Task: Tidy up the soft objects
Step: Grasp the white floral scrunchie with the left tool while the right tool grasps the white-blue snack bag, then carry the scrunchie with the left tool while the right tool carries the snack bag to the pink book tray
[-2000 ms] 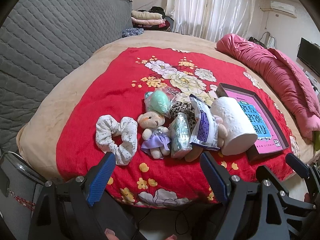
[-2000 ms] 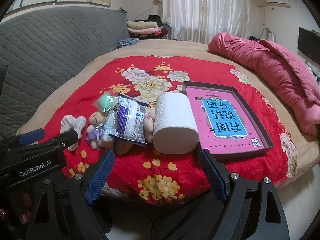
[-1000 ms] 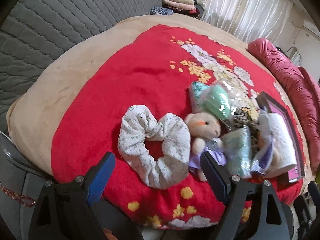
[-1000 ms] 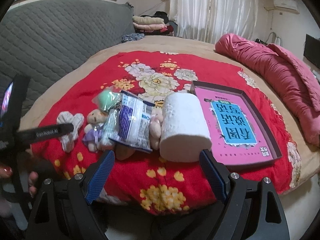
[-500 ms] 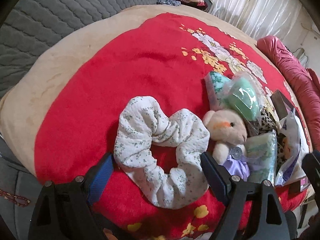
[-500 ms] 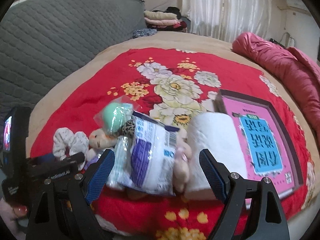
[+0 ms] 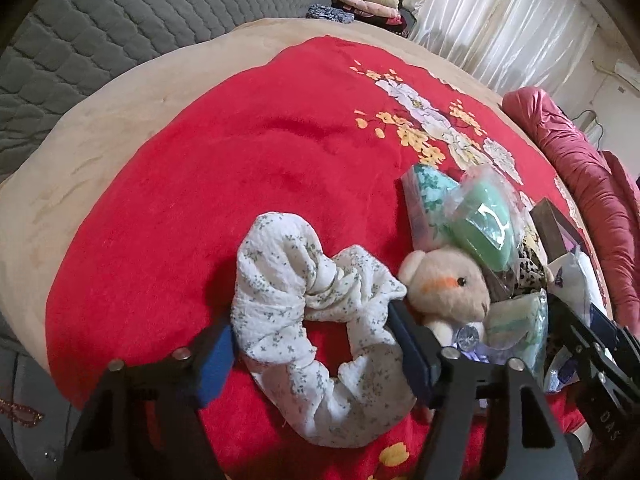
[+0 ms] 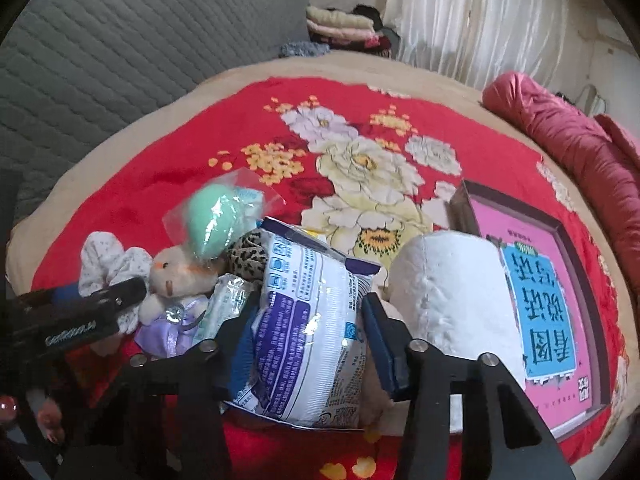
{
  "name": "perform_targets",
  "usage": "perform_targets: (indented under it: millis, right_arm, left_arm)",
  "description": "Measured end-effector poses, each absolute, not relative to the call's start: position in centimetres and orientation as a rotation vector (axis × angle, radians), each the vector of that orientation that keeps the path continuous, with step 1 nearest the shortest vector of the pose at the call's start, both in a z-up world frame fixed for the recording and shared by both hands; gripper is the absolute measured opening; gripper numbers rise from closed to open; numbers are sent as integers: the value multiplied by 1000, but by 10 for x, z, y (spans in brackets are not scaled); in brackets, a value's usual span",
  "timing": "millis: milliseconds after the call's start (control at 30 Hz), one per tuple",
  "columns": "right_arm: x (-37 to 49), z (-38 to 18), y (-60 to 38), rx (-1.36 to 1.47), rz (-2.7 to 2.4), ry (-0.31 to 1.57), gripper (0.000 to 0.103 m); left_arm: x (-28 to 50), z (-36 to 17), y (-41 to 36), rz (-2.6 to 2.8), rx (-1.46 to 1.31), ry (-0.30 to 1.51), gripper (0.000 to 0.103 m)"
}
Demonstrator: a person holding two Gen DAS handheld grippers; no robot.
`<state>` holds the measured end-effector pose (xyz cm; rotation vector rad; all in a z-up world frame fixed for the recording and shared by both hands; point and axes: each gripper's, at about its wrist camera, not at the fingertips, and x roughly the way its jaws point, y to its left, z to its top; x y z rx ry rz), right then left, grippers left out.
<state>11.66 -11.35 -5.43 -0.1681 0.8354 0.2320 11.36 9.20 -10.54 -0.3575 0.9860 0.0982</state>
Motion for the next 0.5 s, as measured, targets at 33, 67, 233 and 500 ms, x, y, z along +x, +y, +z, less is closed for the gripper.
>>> perform_targets:
  millis: [33,67,233,500]
  right_arm:
    - [115,-53,-115,-158,240,824,45]
    - [113,-51,-116,-151,246,818,43]
    - [106,-39,-130,-73,280,782,39]
    - [95,-16,-140,-32,293,697,38]
  left_arm:
    - [115,-105,91,95,-357,984,63]
    - [116,-105,92,90,-356,980,58]
    - [117,-105,89,58,-362,970,30]
    - [113,-102,93,-26,-435,931,15]
